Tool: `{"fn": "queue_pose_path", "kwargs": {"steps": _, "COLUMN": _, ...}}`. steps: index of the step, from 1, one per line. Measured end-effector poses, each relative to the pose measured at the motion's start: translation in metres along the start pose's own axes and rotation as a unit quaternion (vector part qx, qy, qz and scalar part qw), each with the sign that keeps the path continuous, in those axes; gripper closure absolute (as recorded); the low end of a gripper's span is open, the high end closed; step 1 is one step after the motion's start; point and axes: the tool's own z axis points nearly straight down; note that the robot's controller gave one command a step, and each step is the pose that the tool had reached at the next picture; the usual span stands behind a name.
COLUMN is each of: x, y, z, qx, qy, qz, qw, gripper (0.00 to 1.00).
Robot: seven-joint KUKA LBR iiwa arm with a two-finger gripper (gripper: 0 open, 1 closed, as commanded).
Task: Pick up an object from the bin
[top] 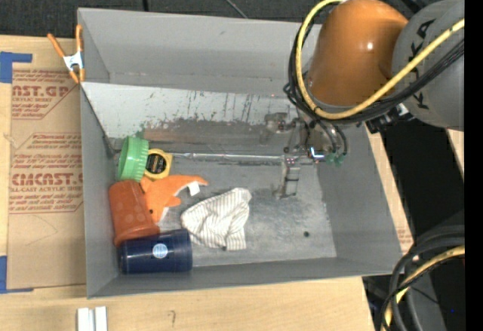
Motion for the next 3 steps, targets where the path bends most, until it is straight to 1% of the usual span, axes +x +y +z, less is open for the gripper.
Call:
{"fn": "queue_pose_path", "kwargs": {"steps": 1, "x": -0.001, "y": 0.0, "z": -0.005, "qx": 0.0, "qy": -0.004, "qz": 0.0, "qw": 1.0, "gripper": 0.0}}
{"fn": "queue_pose_path", "kwargs": {"steps": 2, "x": 0.014, "y": 0.02, "z": 0.049, "qx": 0.0, "qy": -0.0066, "qz": -0.025, "qw": 0.9997, "gripper": 0.0}}
{"fn": "queue_pose_path", "kwargs": {"steps": 3, "x": 0.025, "y": 0.047, "z": 0.083, "qx": 0.0, "qy": -0.0027, "qz": -0.005, "qw": 1.0, "gripper": 0.0}}
